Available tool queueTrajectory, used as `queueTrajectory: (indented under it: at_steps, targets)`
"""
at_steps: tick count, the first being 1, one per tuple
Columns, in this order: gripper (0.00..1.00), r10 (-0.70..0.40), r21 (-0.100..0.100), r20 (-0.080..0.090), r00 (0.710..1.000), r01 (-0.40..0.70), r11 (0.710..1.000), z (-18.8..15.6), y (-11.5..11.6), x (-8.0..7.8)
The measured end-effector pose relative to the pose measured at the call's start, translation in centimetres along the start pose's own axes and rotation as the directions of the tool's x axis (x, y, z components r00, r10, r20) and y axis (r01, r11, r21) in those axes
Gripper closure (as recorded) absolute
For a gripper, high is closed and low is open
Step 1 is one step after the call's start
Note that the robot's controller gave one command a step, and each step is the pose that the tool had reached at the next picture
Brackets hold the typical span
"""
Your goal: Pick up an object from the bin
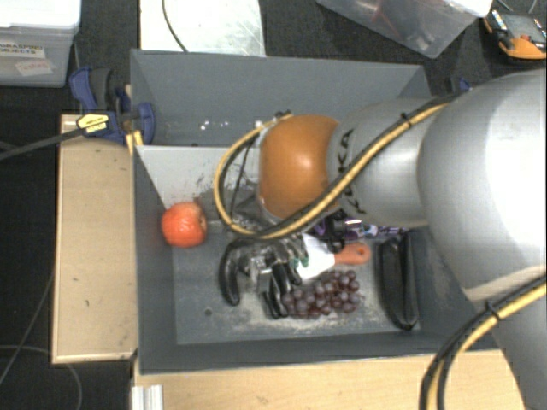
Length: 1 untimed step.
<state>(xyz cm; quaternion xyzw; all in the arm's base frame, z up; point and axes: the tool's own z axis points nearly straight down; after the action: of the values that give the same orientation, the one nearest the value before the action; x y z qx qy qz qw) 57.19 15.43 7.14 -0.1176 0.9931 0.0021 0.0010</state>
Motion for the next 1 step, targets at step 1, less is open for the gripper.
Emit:
queueTrajectory:
  at_steps: [1]
  targets:
    - [0.00,0.021,-0.001,0.002,1.000,-0.021,1.000,-0.04,-0.63,0.12]
